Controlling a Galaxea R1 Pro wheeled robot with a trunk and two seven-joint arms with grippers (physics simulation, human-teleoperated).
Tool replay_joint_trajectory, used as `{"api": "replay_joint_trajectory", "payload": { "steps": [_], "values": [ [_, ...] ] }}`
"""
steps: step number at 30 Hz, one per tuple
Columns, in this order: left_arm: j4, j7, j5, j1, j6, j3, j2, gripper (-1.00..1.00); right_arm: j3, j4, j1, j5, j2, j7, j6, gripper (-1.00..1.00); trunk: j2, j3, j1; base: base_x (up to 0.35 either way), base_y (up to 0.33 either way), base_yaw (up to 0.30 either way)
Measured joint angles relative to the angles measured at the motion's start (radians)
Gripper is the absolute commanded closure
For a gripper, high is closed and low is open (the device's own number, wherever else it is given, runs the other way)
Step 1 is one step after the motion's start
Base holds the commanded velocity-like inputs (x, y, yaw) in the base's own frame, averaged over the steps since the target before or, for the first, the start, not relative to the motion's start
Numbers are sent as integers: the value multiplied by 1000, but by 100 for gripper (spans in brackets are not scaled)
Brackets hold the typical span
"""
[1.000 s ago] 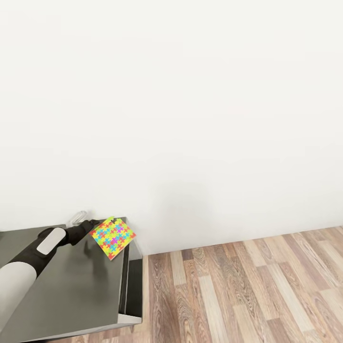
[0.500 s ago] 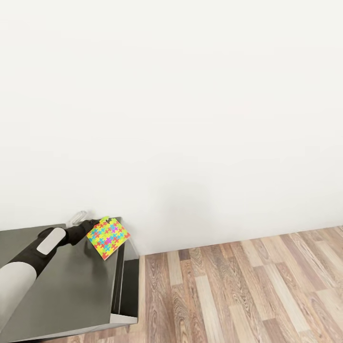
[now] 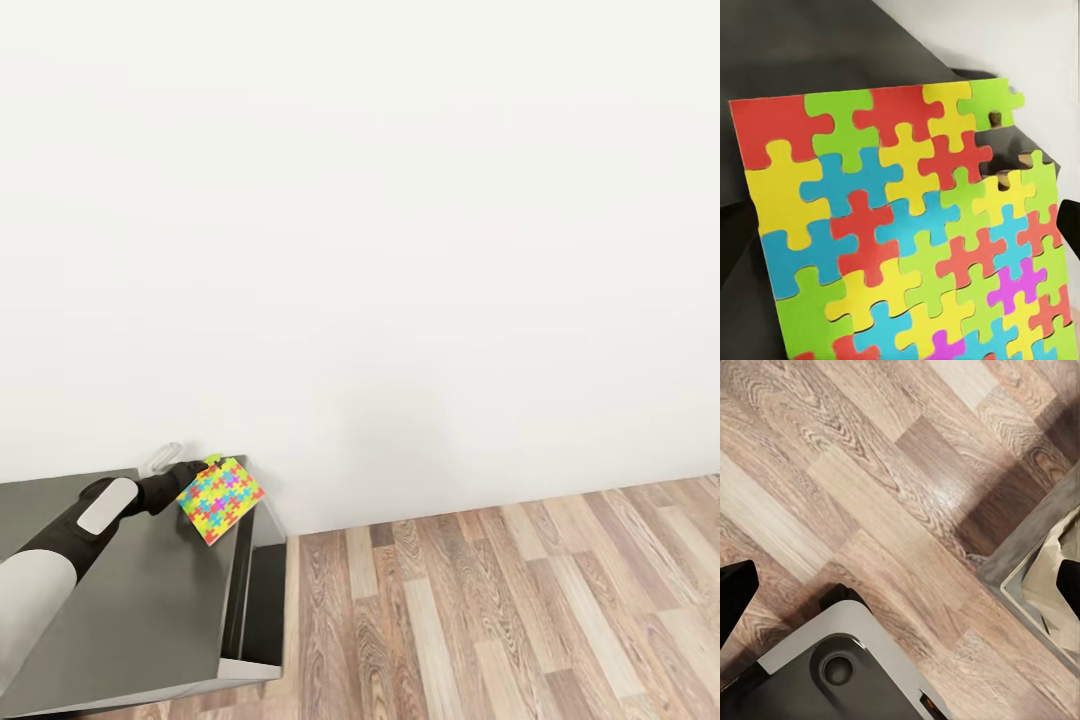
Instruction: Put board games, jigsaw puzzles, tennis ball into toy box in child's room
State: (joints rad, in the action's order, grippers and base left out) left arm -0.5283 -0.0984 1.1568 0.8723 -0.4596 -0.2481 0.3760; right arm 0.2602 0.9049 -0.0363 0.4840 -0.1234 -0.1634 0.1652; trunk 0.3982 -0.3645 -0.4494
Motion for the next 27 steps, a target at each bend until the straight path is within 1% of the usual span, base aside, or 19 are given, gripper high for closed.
{"api": "replay_joint_trajectory", "payload": {
  "steps": [7,20,27],
  "values": [
    [0,0,0,0,0,0,0,-100,0,0,0,0,1,-1,0,-100,0,0,0,0,-12,0],
    [0,0,-1,0,0,0,0,-100,0,0,0,-1,0,-1,0,-100,0,0,0,0,-82,0],
    [0,0,0,0,0,0,0,-100,0,0,0,0,-1,-1,0,-100,0,0,0,0,-16,0]
  ]
}}
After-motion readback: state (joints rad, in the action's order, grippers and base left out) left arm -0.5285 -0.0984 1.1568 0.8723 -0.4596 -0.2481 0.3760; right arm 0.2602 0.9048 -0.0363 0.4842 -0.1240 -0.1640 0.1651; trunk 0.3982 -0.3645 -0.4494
